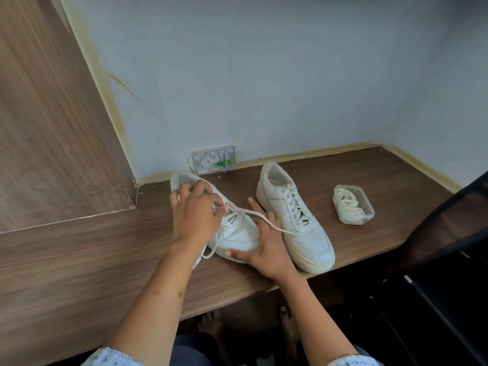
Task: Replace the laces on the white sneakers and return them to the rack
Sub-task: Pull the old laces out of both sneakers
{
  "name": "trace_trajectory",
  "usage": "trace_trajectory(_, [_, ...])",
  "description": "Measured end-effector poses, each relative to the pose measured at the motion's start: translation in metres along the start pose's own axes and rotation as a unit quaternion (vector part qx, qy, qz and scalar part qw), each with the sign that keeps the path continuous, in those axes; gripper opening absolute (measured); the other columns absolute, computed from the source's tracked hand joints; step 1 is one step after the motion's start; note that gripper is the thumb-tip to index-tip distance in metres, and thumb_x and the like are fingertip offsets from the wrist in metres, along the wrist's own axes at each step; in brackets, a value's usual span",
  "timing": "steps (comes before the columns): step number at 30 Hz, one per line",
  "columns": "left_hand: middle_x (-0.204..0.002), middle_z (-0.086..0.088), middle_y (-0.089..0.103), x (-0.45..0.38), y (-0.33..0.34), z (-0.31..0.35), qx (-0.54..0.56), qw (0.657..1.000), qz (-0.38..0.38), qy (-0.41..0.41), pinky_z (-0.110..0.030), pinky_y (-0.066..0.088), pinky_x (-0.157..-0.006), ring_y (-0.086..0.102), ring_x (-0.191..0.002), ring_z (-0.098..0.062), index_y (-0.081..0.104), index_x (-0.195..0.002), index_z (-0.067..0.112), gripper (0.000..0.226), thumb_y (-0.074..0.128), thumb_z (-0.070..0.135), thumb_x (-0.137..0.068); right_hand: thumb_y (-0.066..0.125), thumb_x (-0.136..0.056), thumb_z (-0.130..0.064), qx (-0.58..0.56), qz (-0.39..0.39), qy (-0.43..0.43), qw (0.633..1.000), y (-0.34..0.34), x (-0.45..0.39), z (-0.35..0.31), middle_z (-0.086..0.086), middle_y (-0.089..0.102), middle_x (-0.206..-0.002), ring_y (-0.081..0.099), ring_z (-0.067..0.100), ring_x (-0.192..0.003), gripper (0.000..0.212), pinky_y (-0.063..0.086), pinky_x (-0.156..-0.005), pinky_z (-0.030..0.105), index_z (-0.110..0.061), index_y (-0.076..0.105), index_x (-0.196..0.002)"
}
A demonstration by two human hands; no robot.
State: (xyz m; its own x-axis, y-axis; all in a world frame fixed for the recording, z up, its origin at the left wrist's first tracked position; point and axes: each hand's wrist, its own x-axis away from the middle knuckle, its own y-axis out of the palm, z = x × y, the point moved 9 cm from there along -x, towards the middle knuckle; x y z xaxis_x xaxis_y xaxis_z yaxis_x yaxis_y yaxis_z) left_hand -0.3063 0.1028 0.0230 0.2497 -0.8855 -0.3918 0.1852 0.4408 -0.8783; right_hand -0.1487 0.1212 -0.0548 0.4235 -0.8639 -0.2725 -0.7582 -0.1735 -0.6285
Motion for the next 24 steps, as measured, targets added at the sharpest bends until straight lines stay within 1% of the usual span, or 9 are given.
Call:
trace_trajectory(2, [-0.115, 0.015, 0.056, -0.001, 0.001, 0.000, -0.001, 1.000, 0.002, -0.003, -0.037, 0.018, -0.099, 0.037, -0.114, -0.018, 0.075, -0.086, 0.034, 0.016, 0.068, 0.048, -0.083, 0.080, -0.063, -0.064, -0.022, -0.008, 0.016, 1.000, -0.001, -0.001, -0.001, -0.021, 0.024, -0.138, 0.026, 0.002, -0.124, 0.112, 0.024, -0.109, 0.029, -0.061, 0.001, -0.143])
trace_trajectory(5, [-0.119, 0.015, 0.054, 0.001, 0.004, 0.003, -0.021, 1.000, -0.015, 0.002, -0.037, 0.016, -0.101, 0.036, -0.116, -0.019, 0.076, -0.088, 0.033, 0.018, 0.068, 0.049, -0.083, 0.067, -0.078, -0.066, -0.096, 0.011, 0.036, 0.995, -0.004, 0.000, -0.007, -0.018, 0.039, -0.130, 0.039, 0.002, -0.122, 0.083, 0.034, -0.105, 0.029, -0.057, 0.019, -0.145])
trace_trajectory(9, [-0.130, 0.014, 0.047, 0.002, 0.011, 0.002, -0.027, 0.998, -0.048, 0.008, -0.037, 0.014, -0.103, 0.030, -0.120, -0.020, 0.075, -0.098, 0.037, 0.018, 0.063, 0.047, -0.088, 0.056, -0.096, -0.039, -0.239, 0.064, 0.041, 0.968, -0.017, -0.006, -0.020, -0.013, 0.064, -0.087, 0.059, 0.001, -0.082, 0.029, 0.046, -0.076, 0.021, -0.023, 0.064, -0.119])
trace_trajectory(11, [-0.129, 0.015, 0.047, 0.002, 0.012, 0.001, -0.022, 0.999, -0.048, 0.012, -0.036, 0.014, -0.102, 0.030, -0.120, -0.019, 0.074, -0.096, 0.037, 0.016, 0.064, 0.045, -0.088, 0.052, -0.097, -0.031, -0.387, 0.089, 0.098, 0.913, -0.020, -0.009, -0.016, -0.003, 0.065, -0.076, 0.059, 0.008, -0.073, 0.027, 0.046, -0.075, 0.027, -0.011, 0.067, -0.105])
trace_trajectory(13, [-0.128, 0.015, 0.048, 0.002, 0.012, -0.001, -0.004, 0.999, -0.050, 0.010, -0.036, 0.017, -0.103, 0.032, -0.119, -0.018, 0.074, -0.095, 0.035, 0.014, 0.065, 0.043, -0.088, 0.046, -0.100, -0.025, -0.501, 0.096, 0.133, 0.850, -0.021, -0.012, -0.009, 0.000, 0.071, -0.102, 0.065, 0.009, -0.092, 0.030, 0.048, -0.087, 0.026, -0.008, 0.057, -0.122])
trace_trajectory(15, [-0.127, 0.014, 0.048, 0.001, 0.015, -0.003, 0.018, 0.998, -0.058, 0.009, -0.036, 0.024, -0.102, 0.035, -0.118, -0.017, 0.074, -0.097, 0.032, 0.014, 0.065, 0.040, -0.089, 0.048, -0.101, -0.023, -0.524, 0.065, 0.172, 0.832, -0.017, -0.011, -0.002, 0.002, 0.061, -0.132, 0.060, 0.009, -0.116, 0.046, 0.043, -0.104, 0.028, -0.009, 0.036, -0.143])
trace_trajectory(18, [-0.127, 0.011, 0.048, -0.001, 0.018, -0.005, 0.085, 0.994, -0.072, 0.001, -0.024, 0.029, -0.091, 0.038, -0.115, -0.019, 0.076, -0.096, 0.024, 0.014, 0.068, 0.032, -0.088, 0.056, -0.098, -0.029, -0.372, -0.009, 0.231, 0.899, 0.001, 0.006, 0.000, 0.000, 0.044, -0.148, 0.046, 0.011, -0.132, 0.072, 0.034, -0.114, 0.033, -0.019, 0.015, -0.156])
trace_trajectory(20, [-0.126, 0.008, 0.048, -0.003, 0.018, -0.005, 0.122, 0.990, -0.076, 0.004, -0.019, 0.028, -0.086, 0.044, -0.110, -0.020, 0.077, -0.093, 0.020, 0.012, 0.070, 0.027, -0.087, 0.056, -0.097, -0.038, -0.138, -0.026, 0.142, 0.980, 0.008, 0.015, -0.014, 0.000, 0.035, -0.154, 0.033, 0.012, -0.141, 0.073, 0.027, -0.117, 0.031, -0.017, 0.017, -0.155])
trace_trajectory(24, [-0.126, 0.008, 0.049, -0.003, 0.007, -0.008, 0.163, 0.985, -0.052, 0.012, -0.022, 0.038, -0.080, 0.055, -0.097, -0.010, 0.077, -0.089, 0.015, 0.008, 0.070, 0.020, -0.086, 0.047, -0.099, -0.046, 0.117, -0.046, -0.002, 0.992, 0.036, 0.025, -0.033, 0.006, 0.001, -0.163, 0.004, 0.018, -0.150, 0.082, 0.000, -0.119, 0.021, -0.008, 0.001, -0.155])
